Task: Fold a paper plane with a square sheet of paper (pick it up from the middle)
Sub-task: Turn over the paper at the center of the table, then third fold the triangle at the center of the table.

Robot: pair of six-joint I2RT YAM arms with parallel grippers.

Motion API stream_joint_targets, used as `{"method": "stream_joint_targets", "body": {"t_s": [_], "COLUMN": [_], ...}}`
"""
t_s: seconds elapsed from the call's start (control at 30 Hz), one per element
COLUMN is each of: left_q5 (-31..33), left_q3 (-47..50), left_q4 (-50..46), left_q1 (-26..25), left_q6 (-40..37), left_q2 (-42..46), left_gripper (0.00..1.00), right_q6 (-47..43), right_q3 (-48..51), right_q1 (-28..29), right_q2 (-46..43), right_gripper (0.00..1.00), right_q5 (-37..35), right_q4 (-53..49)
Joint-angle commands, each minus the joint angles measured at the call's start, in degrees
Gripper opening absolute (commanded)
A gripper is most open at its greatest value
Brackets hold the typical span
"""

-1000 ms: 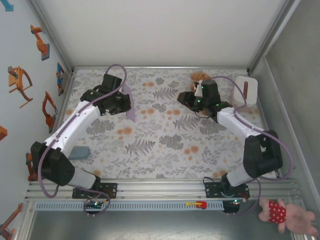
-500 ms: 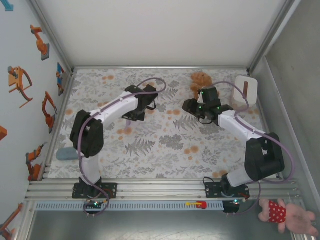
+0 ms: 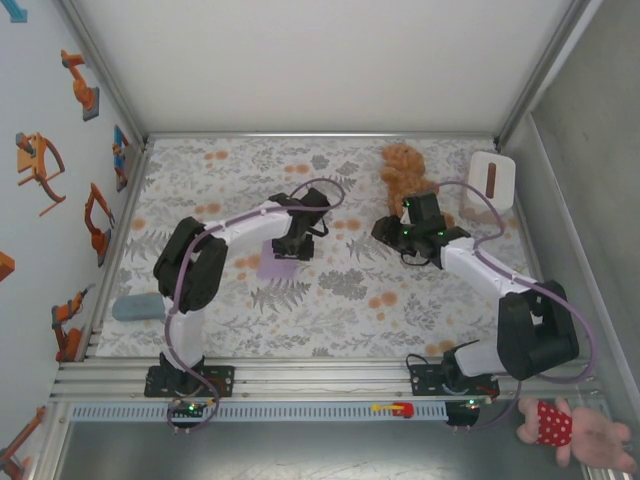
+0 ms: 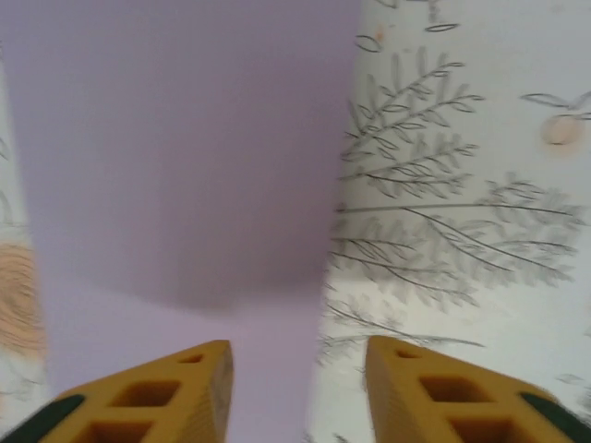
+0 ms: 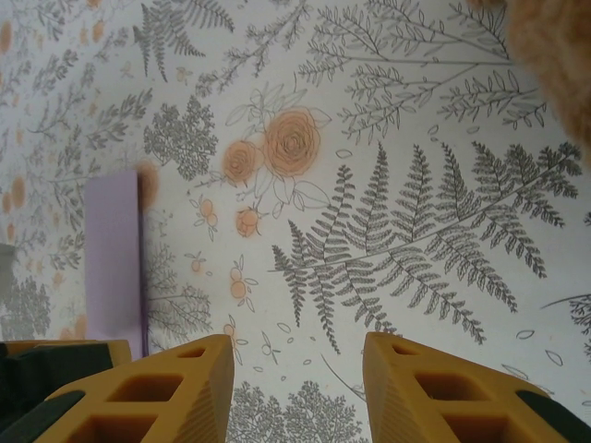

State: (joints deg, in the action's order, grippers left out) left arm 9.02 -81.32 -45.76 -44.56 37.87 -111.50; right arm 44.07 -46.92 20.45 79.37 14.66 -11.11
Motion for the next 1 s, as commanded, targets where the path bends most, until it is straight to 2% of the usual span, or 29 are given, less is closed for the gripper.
{"method": "stream_joint_targets", "body": {"t_s": [0.0,0.23,0.3,0.4,0.5,0.7,0.97], "left_q5": [-8.2,-13.7,-13.8,-11.4,-9.6,-13.1,-18.5], "left_q3": [4.5,16.5,20.1,24.8,29.3,35.5,37.7], "left_q4": [10.0,17.0,17.5,17.3,17.9,19.8,19.1], "left_q1": [1.4,6.8,9.1,12.0,15.5,23.9,29.4], "left_q6": [2.1,5.6,6.3,6.8,6.9,8.2,7.7], "left_q2": [7.3,20.0,23.8,29.6,34.7,40.4,40.7], "left_gripper": [0.50,0.65,0.72,0.88,0.99,0.96,0.96], "right_q6": [0.2,0.6,1.0,1.1,2.3,3.6,4.6], "right_q3": [-0.5,-7.0,-9.8,-13.9,-18.3,-25.9,-33.7], "right_q1": [1.9,10.7,13.1,16.8,19.9,24.3,27.3], "right_q2": [-0.6,5.8,9.2,14.9,20.9,30.1,39.3], "right_gripper": [0.43,0.53,0.53,0.51,0.45,0.39,0.32], "right_q5": [-1.2,-4.6,-4.9,-4.9,-3.5,-2.6,-1.5], "right_q4": [0.2,-0.1,0.3,2.1,3.4,2.9,2.2]}}
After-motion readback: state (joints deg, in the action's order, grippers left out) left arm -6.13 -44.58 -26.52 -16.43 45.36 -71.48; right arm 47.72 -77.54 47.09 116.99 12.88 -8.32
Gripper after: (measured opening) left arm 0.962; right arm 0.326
